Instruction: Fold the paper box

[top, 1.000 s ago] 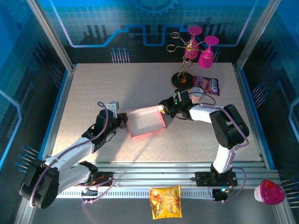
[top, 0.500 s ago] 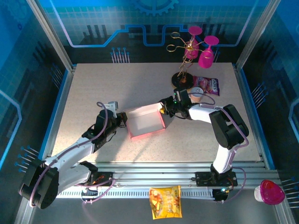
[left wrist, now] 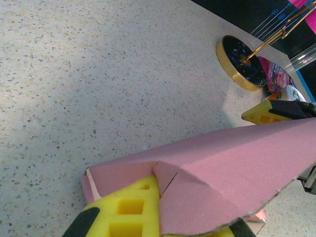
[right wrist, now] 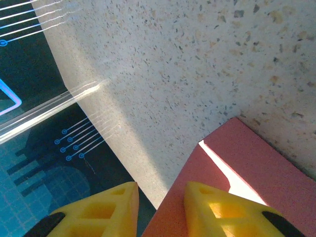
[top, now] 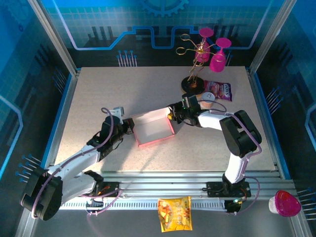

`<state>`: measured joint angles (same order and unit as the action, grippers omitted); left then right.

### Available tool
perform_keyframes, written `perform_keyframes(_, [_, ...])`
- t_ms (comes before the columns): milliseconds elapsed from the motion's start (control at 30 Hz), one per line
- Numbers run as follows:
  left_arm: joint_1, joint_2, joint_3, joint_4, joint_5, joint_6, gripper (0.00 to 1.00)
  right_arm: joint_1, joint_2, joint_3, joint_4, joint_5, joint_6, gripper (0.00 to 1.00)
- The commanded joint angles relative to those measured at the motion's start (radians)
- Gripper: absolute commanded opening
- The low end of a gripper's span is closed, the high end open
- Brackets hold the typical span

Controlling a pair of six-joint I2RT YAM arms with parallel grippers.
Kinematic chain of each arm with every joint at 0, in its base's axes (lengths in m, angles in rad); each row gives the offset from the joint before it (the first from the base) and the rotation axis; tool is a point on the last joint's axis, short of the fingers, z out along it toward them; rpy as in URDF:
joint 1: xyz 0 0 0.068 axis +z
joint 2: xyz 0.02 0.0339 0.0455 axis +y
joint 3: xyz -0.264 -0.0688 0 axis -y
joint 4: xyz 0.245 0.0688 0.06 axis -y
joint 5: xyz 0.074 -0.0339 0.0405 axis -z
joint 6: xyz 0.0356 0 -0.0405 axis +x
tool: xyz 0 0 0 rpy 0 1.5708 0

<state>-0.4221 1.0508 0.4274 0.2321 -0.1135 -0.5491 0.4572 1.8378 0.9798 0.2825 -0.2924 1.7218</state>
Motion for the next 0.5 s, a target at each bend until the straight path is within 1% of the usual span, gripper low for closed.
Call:
perform_keyframes(0, [-0.028,0.014,0.017,0.019,0.109,-0.025,0.0,0.075,0.017,0.001,0.053,-0.092,0.051,0.33])
perform_keyframes(200, [-0.029,0.024,0.016,0.028,0.114,-0.031,0.0,0.083,0.024,-0.007,0.063,-0.074,0.081,0.34])
perform_keyframes(333, [-0.029,0.025,0.003,0.038,0.126,-0.035,0.0,0.093,0.041,-0.041,0.138,-0.063,0.128,0.34])
perform_keyframes(467, [-0.029,0.014,-0.019,0.04,0.139,-0.048,0.0,0.096,0.049,-0.063,0.168,-0.055,0.119,0.33])
